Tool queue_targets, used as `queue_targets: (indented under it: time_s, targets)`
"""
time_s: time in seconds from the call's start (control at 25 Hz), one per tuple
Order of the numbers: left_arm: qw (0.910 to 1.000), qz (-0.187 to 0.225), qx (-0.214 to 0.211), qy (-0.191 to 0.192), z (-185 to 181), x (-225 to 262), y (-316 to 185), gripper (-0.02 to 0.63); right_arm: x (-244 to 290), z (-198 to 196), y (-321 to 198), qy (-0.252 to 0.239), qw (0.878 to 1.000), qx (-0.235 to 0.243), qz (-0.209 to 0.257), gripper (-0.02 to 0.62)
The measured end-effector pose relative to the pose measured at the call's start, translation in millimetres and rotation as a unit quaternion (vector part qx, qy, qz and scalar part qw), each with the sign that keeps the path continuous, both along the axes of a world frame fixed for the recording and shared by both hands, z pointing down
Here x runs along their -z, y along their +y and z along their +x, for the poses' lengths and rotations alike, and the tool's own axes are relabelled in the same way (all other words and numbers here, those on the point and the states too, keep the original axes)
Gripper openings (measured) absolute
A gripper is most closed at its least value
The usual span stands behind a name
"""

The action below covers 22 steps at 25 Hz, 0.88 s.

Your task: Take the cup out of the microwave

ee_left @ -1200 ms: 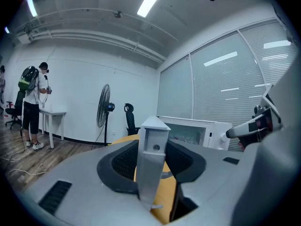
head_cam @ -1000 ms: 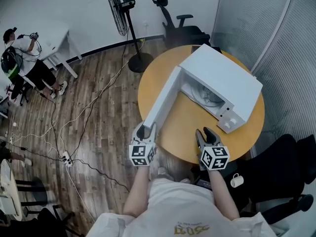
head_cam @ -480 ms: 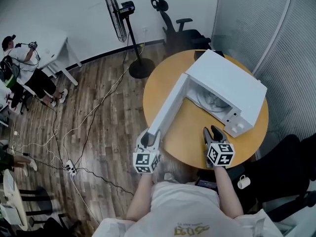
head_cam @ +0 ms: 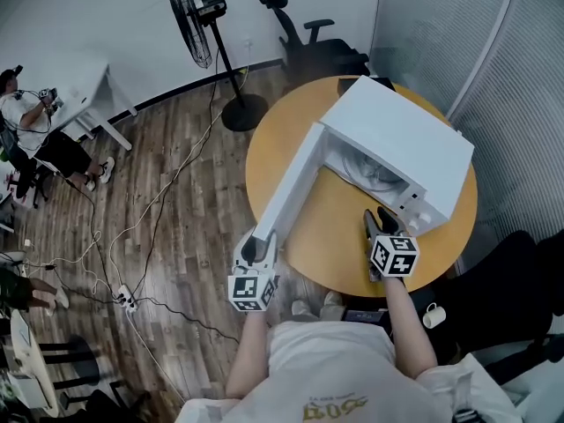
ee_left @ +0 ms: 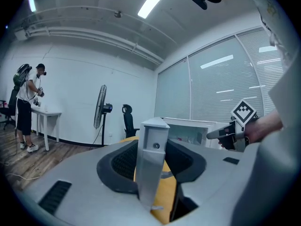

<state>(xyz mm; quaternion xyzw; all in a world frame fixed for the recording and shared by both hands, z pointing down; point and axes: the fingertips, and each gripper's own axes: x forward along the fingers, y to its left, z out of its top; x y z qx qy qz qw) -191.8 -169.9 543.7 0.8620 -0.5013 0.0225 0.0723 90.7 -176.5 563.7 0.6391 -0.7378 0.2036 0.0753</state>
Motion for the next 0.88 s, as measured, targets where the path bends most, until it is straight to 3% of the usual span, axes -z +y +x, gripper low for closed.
queue_targets:
  time_s: [0.88]
  targets:
    - [0.9997, 0.003, 0.023, 0.003, -1, 1, 6, 0.19, -61, 40, -74, 0.028, 0.998, -0.002, -0.049, 0.14]
